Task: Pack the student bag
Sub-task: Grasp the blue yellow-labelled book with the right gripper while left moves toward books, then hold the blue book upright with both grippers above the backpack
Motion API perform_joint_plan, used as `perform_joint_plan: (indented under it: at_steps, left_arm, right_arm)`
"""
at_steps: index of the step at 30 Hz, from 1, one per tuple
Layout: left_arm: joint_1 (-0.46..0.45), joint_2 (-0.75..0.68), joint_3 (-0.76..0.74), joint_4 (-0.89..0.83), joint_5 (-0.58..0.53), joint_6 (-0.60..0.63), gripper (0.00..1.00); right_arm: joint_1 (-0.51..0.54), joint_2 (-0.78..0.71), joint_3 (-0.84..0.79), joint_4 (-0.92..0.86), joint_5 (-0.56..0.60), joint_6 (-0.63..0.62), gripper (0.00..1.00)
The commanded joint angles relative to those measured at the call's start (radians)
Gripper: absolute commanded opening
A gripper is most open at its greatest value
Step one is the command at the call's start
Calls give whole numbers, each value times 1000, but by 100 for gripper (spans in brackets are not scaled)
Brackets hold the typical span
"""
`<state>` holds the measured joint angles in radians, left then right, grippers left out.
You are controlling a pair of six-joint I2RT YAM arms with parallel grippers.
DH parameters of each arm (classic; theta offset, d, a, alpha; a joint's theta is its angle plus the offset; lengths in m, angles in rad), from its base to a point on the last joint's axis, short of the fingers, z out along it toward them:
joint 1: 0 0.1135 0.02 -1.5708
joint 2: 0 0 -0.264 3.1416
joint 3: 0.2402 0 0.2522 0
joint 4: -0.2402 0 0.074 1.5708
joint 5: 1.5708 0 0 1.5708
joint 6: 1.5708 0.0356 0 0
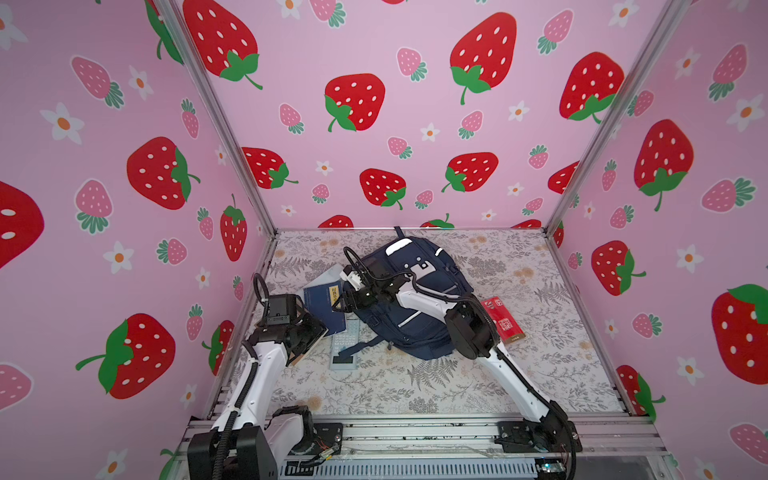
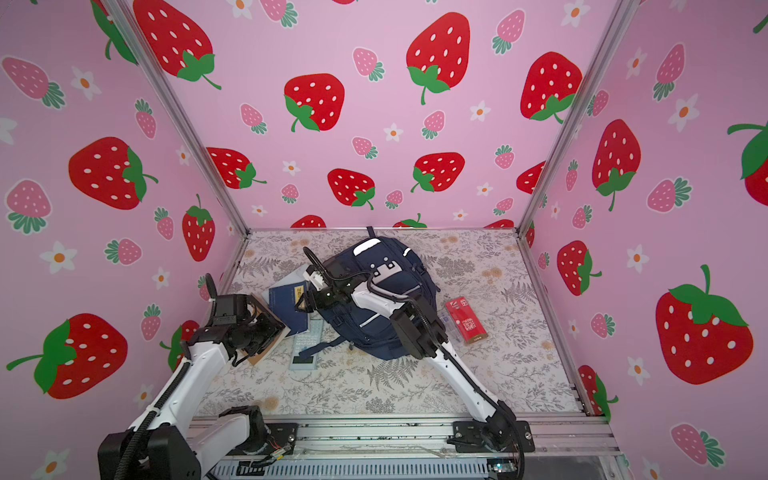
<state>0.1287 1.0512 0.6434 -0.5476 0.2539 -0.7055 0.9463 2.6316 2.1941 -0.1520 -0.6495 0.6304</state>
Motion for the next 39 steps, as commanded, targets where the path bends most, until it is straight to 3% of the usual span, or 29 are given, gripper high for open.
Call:
perform_joint_plan:
  at_steps: [1,5,8,18,27,31,34,39]
  left_arm:
    - [8,4,-11,6,31,1,52]
    - [9,0,-10,5,40,10,52]
    - [9,-12,-4,-10,45,17,52]
    - [14,-72,77,-90,72,77,59]
    - [14,-149,166,-124,154,100,73]
    - [14,-154,135,13,299,44,78]
    - [12,-165,123,112,368,7,88]
    - [13,-179,54,404,549,-84,91]
  right_arm:
    - [-10,63,30,15,-17,51,65]
    - [-12,77,37,45,-28,86,50]
    - [-20,64,30,55,-18,109,31]
    - [-49,-97,-53,92,55,101,0]
    - [-52,-419,-336,96,229,27,0]
    - [-60,-602,-543,159,289,22,0]
    - [-61,-741,-668,173,310,18,0]
    - [-60,-966,-881,245,306,36,0]
